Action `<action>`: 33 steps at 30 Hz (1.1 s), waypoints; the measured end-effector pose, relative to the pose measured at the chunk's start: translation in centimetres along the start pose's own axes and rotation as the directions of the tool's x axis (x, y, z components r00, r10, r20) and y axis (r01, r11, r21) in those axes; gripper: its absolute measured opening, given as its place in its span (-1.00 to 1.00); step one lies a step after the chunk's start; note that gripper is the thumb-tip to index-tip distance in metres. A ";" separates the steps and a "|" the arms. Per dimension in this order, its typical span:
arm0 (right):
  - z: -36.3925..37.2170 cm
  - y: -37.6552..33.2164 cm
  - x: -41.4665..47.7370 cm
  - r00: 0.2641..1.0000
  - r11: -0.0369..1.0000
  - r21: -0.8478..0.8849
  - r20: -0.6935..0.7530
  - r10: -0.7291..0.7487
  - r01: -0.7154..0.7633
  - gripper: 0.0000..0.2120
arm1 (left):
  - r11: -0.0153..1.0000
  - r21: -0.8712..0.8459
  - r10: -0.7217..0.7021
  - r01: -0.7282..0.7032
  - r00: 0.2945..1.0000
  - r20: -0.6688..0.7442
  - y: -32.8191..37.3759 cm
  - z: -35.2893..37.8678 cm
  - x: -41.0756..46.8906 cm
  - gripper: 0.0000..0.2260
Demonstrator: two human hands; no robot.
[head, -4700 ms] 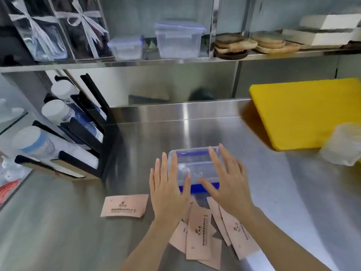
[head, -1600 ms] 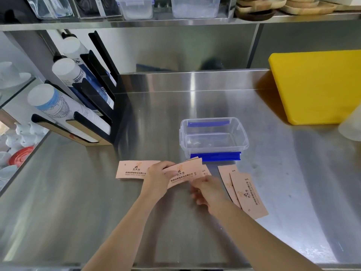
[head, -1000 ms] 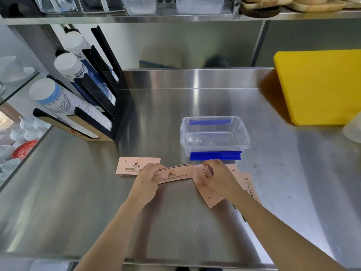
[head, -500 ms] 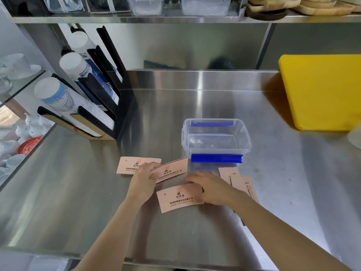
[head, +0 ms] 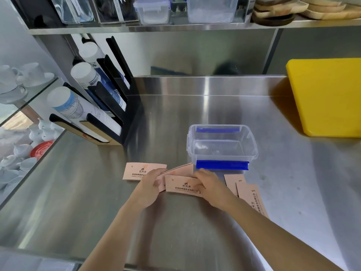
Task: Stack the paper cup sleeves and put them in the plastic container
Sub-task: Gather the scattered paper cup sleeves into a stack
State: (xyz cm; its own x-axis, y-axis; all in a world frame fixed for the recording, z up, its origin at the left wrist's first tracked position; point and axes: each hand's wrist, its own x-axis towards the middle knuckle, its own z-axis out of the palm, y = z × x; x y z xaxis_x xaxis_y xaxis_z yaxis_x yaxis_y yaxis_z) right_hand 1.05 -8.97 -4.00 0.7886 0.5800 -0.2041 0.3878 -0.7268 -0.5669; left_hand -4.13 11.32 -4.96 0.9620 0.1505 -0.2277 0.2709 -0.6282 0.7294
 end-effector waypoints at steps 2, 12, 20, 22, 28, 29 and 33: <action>0.1 0.0 0.1 0.998 1.000 -0.014 -0.067 -0.002 0.001 -0.63 | 1.000 0.008 0.016 -0.016 1.000 0.022 0.4 0.2 0.0 -0.64; 0.1 -0.1 -0.1 0.962 0.994 -0.086 -0.272 0.035 -0.060 -0.57 | 0.995 -0.088 0.065 -0.051 0.983 0.173 2.4 0.4 -0.8 -0.66; 0.2 0.8 -0.7 0.935 0.994 -0.109 -0.354 -0.032 -0.007 -0.56 | 0.994 -0.021 0.108 -0.107 0.992 0.061 2.9 1.8 -0.5 -0.78; -0.8 1.8 -1.5 0.931 0.998 -0.051 -0.362 -0.040 0.023 -0.60 | 0.995 0.000 0.103 -0.103 0.993 0.065 2.9 2.1 -0.4 -0.79; -6.1 6.4 -4.2 0.980 0.984 0.132 -0.141 0.137 -0.119 -0.78 | 0.995 0.009 0.101 -0.102 0.994 0.032 3.3 2.9 0.2 -0.79; -6.9 7.1 -4.5 0.981 0.976 0.124 -0.047 0.187 -0.180 -0.73 | 0.994 0.016 0.107 -0.108 0.994 0.028 3.5 3.1 0.3 -0.79; -7.1 9.1 -5.4 0.935 0.946 -0.160 0.174 0.309 -0.282 -0.34 | 0.990 0.042 0.134 -0.135 0.991 0.032 4.5 4.0 0.5 -0.77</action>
State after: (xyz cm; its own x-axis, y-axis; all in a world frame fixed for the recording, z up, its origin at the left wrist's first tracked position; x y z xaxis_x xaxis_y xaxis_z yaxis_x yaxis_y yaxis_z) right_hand 3.70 -21.34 -2.41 0.7739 0.3823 -0.5050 0.2208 -0.9101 -0.3507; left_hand -2.55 5.53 -4.39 0.9880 0.0407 -0.1487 0.1370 -0.6746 0.7254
